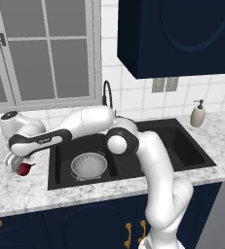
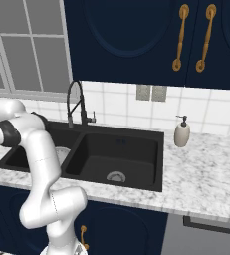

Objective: Put the colander in the sink, put the pear in the colander, and turn on the sink faucet and pour water over the colander.

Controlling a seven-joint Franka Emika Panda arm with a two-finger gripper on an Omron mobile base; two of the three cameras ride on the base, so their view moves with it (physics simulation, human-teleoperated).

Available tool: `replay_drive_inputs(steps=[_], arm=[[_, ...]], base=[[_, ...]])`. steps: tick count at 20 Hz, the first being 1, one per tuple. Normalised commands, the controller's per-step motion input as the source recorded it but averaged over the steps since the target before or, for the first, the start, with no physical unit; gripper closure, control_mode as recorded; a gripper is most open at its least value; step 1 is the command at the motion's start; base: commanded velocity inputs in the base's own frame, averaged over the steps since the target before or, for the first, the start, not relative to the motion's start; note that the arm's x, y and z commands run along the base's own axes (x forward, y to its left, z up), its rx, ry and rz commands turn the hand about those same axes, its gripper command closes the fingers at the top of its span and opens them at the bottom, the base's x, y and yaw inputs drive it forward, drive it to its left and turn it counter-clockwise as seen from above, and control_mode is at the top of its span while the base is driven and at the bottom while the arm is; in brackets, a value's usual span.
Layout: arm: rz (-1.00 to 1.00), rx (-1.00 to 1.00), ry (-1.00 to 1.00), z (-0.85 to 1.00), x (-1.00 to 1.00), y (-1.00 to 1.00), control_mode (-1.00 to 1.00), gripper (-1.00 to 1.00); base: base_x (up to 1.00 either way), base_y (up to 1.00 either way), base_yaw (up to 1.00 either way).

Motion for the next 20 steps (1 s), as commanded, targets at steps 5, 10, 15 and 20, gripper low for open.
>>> replay_drive_inputs(steps=[5,10,15,20], arm=[[-0.2,0.0,0.0,-0.02,0.0,0.0,-1.0,-1.0],[-0.3,0.0,0.0,0.0,0.0,0.0,-1.0,-1.0],[-0.41,0.0,0.0,0.0,0.0,-0.05,-1.0,-1.0],[-0.44,0.0,0.0,-0.1,0.0,0.0,-1.0,-1.0]], base=[[0.0,0.0,0.0],[0.0,0.0,0.0],[0.0,0.0,0.0],[0.0,0.0,0.0]])
